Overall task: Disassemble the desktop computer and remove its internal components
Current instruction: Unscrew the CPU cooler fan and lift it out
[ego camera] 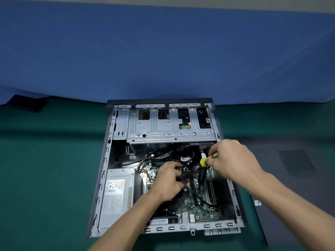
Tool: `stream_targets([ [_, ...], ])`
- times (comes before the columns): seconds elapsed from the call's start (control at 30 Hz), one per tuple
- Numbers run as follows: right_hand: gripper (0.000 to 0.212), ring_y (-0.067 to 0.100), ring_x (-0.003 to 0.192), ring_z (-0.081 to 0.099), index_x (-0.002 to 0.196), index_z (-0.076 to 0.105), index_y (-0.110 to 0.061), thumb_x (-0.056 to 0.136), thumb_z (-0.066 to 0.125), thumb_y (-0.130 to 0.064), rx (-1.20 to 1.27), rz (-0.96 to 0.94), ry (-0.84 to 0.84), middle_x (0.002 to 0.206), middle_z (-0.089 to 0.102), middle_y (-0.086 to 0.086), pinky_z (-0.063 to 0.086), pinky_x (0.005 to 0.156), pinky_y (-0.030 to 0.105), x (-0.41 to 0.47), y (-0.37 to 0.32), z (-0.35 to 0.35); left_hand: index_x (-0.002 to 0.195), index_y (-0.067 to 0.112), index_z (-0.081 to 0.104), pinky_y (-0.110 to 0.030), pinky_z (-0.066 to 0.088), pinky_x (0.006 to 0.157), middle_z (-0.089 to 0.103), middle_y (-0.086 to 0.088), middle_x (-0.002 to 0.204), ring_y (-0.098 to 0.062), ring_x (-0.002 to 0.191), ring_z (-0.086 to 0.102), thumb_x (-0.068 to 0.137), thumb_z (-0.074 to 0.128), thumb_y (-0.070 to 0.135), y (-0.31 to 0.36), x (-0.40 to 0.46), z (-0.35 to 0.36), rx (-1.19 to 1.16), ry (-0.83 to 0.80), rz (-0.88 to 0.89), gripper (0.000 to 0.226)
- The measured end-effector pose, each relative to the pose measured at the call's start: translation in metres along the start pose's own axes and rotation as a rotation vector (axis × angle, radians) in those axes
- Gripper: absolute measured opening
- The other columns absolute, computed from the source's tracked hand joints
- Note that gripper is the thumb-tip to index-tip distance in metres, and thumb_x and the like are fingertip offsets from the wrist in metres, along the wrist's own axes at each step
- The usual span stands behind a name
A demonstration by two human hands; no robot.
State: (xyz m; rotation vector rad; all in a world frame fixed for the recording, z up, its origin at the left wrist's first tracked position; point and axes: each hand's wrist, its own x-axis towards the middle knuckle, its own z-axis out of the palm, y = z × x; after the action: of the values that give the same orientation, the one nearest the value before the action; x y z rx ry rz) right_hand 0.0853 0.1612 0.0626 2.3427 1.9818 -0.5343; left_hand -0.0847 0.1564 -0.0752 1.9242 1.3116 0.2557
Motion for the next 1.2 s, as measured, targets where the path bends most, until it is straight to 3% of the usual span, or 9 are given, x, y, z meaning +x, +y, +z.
stream_targets([
  [0.07, 0.017, 0.022, 0.073, 0.051, 0.091, 0.071, -0.028, 0.078, 0.068, -0.038, -0.027, -0.012, -0.009, 0.083, 0.06, -0.002, 0.037, 0.061, 0.026, 0.0, -0.001, -0.001, 0.077, 0.016, 0.072, -0.025, 0.027, 0.104, 0.056, 0.003, 0.122, -0.015, 0.121, 0.041, 0.082, 0.065, 0.018, 0.0, -0.004, -0.005, -0.086, 0.016, -0.034, 0.009],
  [0.13, 0.017, 0.024, 0.075, 0.053, 0.091, 0.071, -0.027, 0.078, 0.068, -0.037, -0.059, -0.033, -0.012, 0.091, 0.065, 0.0, 0.037, 0.062, 0.026, -0.001, -0.003, -0.002, 0.066, 0.02, 0.066, -0.021, 0.027, 0.1, 0.059, 0.005, 0.115, -0.013, 0.117, 0.045, 0.081, 0.055, 0.001, 0.002, -0.007, -0.009, -0.277, 0.062, -0.134, 0.026],
  [0.23, 0.017, 0.026, 0.08, 0.058, 0.09, 0.071, -0.025, 0.078, 0.068, -0.037, -0.098, -0.055, -0.028, 0.093, 0.065, 0.0, 0.037, 0.061, 0.026, -0.005, -0.007, -0.002, 0.064, 0.026, 0.06, -0.025, 0.033, 0.093, 0.062, 0.009, 0.101, -0.011, 0.108, 0.05, 0.088, 0.048, 0.006, 0.007, -0.008, -0.014, -0.419, 0.132, -0.207, 0.033],
  [0.37, 0.018, 0.025, 0.076, 0.055, 0.089, 0.069, -0.023, 0.079, 0.066, -0.036, -0.113, -0.055, -0.012, 0.086, 0.06, -0.001, 0.038, 0.06, 0.027, -0.014, -0.007, -0.005, 0.073, 0.032, 0.057, -0.027, 0.03, 0.093, 0.052, 0.011, 0.103, -0.01, 0.105, 0.041, 0.086, 0.061, 0.038, 0.009, -0.008, -0.005, -0.177, 0.092, -0.097, 0.014],
  [0.6, 0.019, 0.021, 0.075, 0.052, 0.075, 0.052, -0.032, 0.076, 0.069, -0.04, 0.058, -0.008, 0.044, 0.077, 0.051, -0.008, 0.035, 0.058, 0.028, -0.022, 0.003, -0.014, 0.079, 0.028, 0.069, -0.025, 0.023, 0.082, 0.037, 0.012, 0.089, -0.011, 0.095, 0.029, 0.078, 0.064, 0.053, 0.007, -0.01, 0.01, 0.135, 0.124, -0.034, 0.026],
  [0.73, 0.018, 0.02, 0.073, 0.052, 0.074, 0.054, -0.032, 0.076, 0.07, -0.039, 0.089, -0.01, 0.023, 0.073, 0.048, -0.011, 0.035, 0.057, 0.027, -0.025, 0.001, -0.005, 0.073, 0.028, 0.056, -0.025, 0.024, 0.083, 0.034, 0.009, 0.094, -0.012, 0.097, 0.028, 0.071, 0.069, 0.055, 0.008, -0.007, 0.014, 0.206, 0.118, -0.061, 0.03],
  [0.9, 0.015, 0.019, 0.071, 0.052, 0.078, 0.057, -0.03, 0.077, 0.069, -0.038, 0.114, 0.006, 0.009, 0.071, 0.045, -0.014, 0.033, 0.054, 0.027, -0.026, 0.0, 0.007, 0.093, 0.02, 0.04, -0.026, 0.03, 0.087, 0.028, 0.005, 0.1, -0.013, 0.095, 0.027, 0.063, 0.074, 0.06, 0.002, -0.005, 0.015, 0.232, 0.23, -0.179, 0.061],
  [1.07, 0.013, 0.018, 0.069, 0.052, 0.079, 0.06, -0.03, 0.076, 0.07, -0.039, 0.118, 0.024, 0.04, 0.07, 0.045, -0.015, 0.032, 0.052, 0.027, -0.025, -0.001, 0.01, 0.111, 0.017, 0.038, -0.029, 0.032, 0.093, 0.042, 0.0, 0.113, -0.017, 0.104, 0.037, 0.064, 0.072, 0.061, -0.002, -0.004, 0.014, 0.165, 0.18, -0.269, 0.073],
  [1.2, 0.014, 0.018, 0.069, 0.052, 0.079, 0.061, -0.03, 0.075, 0.071, -0.039, 0.127, 0.038, 0.027, 0.07, 0.045, -0.015, 0.032, 0.052, 0.027, -0.023, -0.002, 0.009, 0.132, 0.016, 0.034, -0.034, 0.028, 0.102, 0.043, -0.003, 0.129, -0.022, 0.121, 0.034, 0.068, 0.068, 0.063, -0.004, -0.002, 0.016, 0.178, 0.115, -0.283, 0.086],
])
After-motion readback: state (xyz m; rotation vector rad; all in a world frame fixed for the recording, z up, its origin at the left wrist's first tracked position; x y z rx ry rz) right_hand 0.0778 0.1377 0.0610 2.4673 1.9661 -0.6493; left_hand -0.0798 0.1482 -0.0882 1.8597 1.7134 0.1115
